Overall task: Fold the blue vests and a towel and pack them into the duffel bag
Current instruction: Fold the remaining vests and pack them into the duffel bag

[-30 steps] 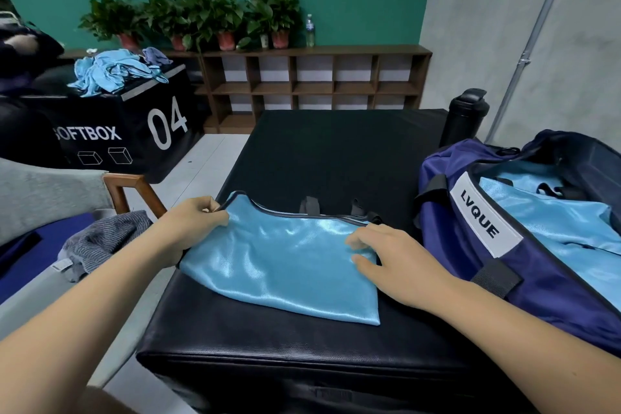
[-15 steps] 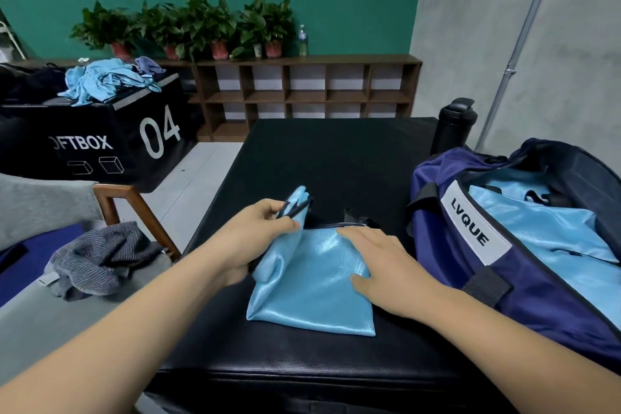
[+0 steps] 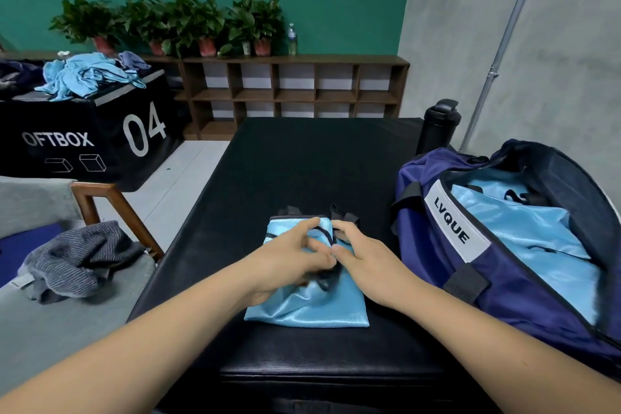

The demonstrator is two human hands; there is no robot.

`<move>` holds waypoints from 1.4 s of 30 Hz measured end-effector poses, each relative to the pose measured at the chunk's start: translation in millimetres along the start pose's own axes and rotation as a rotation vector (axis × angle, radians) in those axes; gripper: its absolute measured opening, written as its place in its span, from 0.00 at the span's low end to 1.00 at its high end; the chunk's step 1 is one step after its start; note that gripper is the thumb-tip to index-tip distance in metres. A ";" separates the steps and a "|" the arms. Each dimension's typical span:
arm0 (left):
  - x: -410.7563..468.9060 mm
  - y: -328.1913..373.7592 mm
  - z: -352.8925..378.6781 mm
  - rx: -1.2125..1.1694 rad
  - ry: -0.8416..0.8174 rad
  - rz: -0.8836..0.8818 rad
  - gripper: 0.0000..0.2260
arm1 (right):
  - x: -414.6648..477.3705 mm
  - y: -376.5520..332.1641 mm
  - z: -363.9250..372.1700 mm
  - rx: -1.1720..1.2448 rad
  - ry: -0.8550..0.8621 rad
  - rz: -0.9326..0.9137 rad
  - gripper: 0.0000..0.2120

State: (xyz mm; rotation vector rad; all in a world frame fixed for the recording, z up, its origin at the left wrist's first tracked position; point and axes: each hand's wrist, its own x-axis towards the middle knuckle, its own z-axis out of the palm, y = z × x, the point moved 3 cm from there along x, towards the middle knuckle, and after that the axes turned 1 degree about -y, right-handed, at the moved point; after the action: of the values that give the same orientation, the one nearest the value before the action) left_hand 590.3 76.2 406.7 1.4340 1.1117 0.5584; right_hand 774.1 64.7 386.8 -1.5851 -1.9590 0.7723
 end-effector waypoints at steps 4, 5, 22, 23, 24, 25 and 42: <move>-7.1 5.3 -7.1 0.070 -0.103 0.084 0.32 | -0.9 0.3 1.7 -0.014 0.015 0.014 0.28; -7.1 5.6 -15.3 0.182 -0.049 0.138 0.30 | -1.9 -0.5 1.7 -0.029 0.034 -0.003 0.29; 44.2 -25.6 -101.4 0.890 0.422 0.354 0.09 | -28.2 -31.3 35.6 -0.479 -0.166 -0.361 0.28; 45.1 -25.5 -104.0 0.825 0.428 0.342 0.09 | -27.8 -29.6 36.5 -0.484 -0.184 -0.359 0.29; 45.6 -26.1 -107.0 0.758 0.429 0.323 0.09 | -27.1 -28.2 36.8 -0.487 -0.200 -0.357 0.30; 45.0 -26.2 -109.3 0.693 0.423 0.300 0.09 | -27.0 -28.4 36.1 -0.485 -0.214 -0.356 0.30; 42.0 -17.1 -119.1 0.175 0.237 0.151 0.09 | -36.1 -37.6 27.1 -0.397 -0.307 -0.224 0.46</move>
State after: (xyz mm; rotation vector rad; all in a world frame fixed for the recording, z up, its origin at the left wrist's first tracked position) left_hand 502.2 168.2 404.3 1.6442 1.2704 0.7692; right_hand 736.3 20.2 392.7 -1.4834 -2.5923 0.5862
